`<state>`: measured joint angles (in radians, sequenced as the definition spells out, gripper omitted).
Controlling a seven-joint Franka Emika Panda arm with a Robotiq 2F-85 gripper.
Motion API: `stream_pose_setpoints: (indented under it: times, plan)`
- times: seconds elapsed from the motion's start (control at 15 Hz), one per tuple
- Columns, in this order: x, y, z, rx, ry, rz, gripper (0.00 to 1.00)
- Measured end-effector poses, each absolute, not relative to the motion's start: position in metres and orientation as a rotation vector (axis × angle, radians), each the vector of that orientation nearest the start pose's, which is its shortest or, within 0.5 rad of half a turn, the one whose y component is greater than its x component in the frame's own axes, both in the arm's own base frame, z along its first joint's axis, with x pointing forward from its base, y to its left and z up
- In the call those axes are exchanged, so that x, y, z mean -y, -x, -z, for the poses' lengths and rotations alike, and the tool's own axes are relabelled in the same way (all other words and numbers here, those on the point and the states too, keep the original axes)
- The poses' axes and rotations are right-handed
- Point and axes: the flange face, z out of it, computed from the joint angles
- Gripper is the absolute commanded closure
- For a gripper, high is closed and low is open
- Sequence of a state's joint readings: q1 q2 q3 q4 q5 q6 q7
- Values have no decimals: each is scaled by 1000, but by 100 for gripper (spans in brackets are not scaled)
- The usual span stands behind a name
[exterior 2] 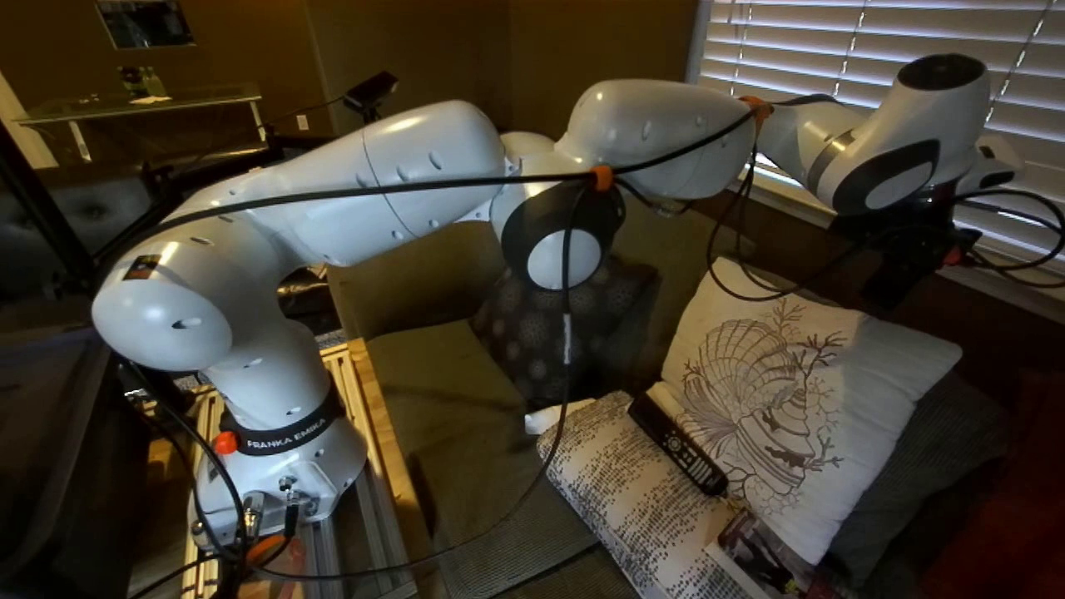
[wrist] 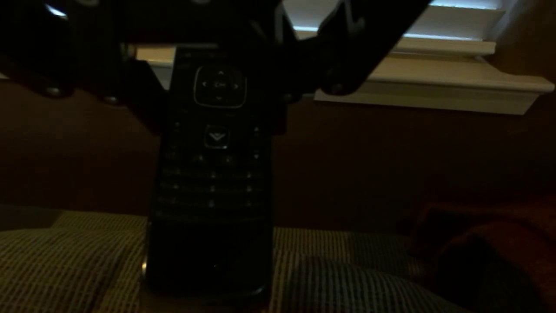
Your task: Remove the black remote control from the backrest and place it on the pillow.
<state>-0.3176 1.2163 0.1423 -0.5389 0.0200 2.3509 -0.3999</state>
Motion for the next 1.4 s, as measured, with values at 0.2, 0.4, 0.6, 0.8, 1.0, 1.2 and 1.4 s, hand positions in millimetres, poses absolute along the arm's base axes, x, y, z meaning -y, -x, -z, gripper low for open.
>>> stream_pose_setpoints:
  times: [0.2,0.4,0.6,0.8,1.0,1.2,1.4]
  plan:
    - [225,-819,-359,123,3031,976,66]
    - [226,-816,-378,124,3023,951,66]
    - [230,-810,-396,122,3021,914,66]
    - [236,-805,-409,116,3026,884,66]
    - [242,-801,-413,108,3031,869,66]
    - [243,-799,-404,103,3035,821,66]
    - [239,-797,-389,118,3040,747,66]
